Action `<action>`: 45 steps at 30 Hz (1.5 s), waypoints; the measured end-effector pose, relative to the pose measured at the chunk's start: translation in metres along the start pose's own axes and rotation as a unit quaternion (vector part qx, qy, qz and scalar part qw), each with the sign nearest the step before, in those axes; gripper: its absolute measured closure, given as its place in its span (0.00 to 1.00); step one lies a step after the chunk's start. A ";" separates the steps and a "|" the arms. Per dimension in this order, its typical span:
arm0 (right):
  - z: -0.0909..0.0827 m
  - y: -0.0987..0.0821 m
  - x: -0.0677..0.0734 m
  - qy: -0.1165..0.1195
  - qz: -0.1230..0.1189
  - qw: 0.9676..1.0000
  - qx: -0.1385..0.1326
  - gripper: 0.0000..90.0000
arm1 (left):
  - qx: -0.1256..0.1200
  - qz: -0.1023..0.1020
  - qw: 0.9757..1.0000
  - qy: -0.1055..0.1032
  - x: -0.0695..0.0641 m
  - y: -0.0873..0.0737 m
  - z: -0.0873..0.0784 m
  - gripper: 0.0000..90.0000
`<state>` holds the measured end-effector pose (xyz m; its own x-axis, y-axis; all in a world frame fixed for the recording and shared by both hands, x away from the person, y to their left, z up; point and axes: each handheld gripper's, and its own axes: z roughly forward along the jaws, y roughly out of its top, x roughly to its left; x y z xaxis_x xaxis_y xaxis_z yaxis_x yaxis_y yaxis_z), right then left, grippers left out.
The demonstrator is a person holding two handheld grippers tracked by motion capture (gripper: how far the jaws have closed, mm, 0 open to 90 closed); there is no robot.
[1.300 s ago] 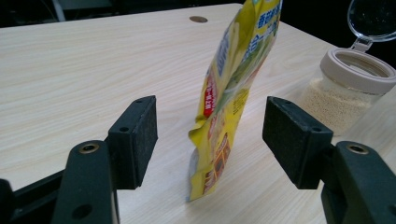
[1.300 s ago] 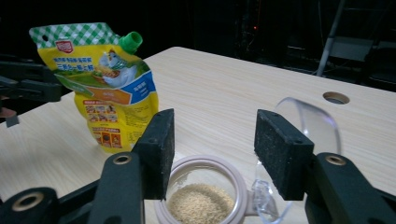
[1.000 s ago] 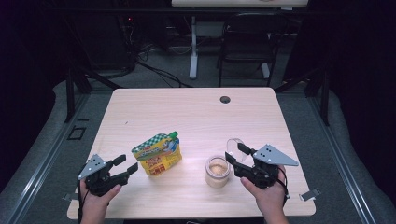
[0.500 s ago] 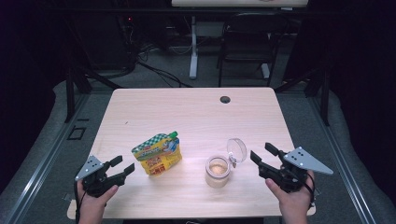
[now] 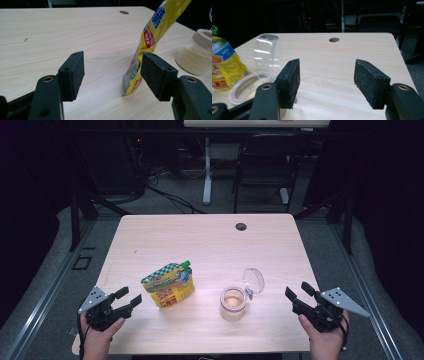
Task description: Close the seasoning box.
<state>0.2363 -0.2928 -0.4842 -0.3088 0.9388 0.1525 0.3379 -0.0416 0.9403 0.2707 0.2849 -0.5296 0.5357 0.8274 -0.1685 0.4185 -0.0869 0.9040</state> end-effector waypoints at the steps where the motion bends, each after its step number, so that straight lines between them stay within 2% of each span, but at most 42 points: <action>1: 0.001 -0.003 -0.002 -0.004 0.000 1.000 0.001 0.42 | 0.000 -0.001 1.000 0.000 0.000 0.000 0.000 0.40; 3: 0.004 -0.007 -0.005 -0.014 0.001 1.000 0.003 0.42 | 0.000 -0.001 1.000 0.002 0.001 0.000 0.000 0.40; 7: 0.008 -0.008 -0.008 -0.016 -0.002 1.000 0.011 0.46 | 0.002 -0.003 1.000 0.004 0.002 -0.001 0.001 0.40; 11: 0.013 -0.004 -0.005 -0.013 -0.004 1.000 0.025 0.58 | 0.002 -0.005 1.000 0.004 0.003 -0.002 0.002 0.41; 14: 0.019 -0.002 -0.002 0.004 -0.005 1.000 0.028 0.66 | 0.006 -0.006 1.000 0.005 0.003 -0.002 0.002 0.41; 19: 0.033 0.002 0.006 0.016 -0.029 0.999 0.037 0.81 | 0.006 -0.005 1.000 0.008 0.002 -0.002 0.003 0.41; 25: 0.048 0.007 0.022 0.039 -0.046 0.997 0.041 0.97 | 0.003 -0.007 1.000 0.011 0.002 -0.003 0.001 0.41; 31: 0.058 0.009 0.032 0.049 -0.051 0.996 0.049 1.00 | 0.006 -0.008 1.000 0.013 0.003 -0.004 -0.002 0.41; 45: 0.064 0.010 0.038 0.055 -0.053 0.995 0.057 1.00 | 0.007 -0.009 1.000 0.010 0.002 -0.004 0.000 0.42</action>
<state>0.2847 -0.2355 -0.4885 -0.4413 0.8926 0.0928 0.3944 0.1001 0.9135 0.2697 0.2869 -0.5338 0.5135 0.8398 -0.1760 0.4372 -0.0796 0.8958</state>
